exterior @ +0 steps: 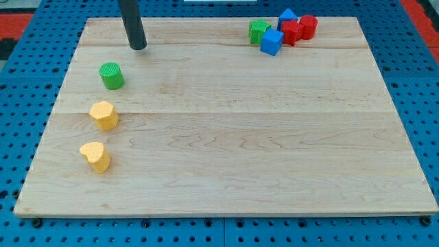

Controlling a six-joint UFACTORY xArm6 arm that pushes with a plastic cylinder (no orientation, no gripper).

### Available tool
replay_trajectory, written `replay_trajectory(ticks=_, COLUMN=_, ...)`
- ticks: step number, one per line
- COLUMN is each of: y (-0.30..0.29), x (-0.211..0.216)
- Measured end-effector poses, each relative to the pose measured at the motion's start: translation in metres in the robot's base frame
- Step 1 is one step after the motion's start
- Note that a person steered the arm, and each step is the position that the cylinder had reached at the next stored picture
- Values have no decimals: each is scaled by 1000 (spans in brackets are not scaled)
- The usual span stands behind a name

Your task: Push the green circle slightly down

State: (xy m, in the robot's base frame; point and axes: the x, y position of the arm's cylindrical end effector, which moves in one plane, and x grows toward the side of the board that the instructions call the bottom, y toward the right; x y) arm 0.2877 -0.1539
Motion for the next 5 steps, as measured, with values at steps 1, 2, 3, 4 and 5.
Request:
replay_trajectory(ticks=1, y=25, x=53)
replay_trajectory(ticks=2, y=28, x=60)
replay_trajectory(ticks=3, y=7, x=-14)
replay_trajectory(ticks=4, y=-46, x=27)
replay_trajectory(ticks=5, y=-17, x=103)
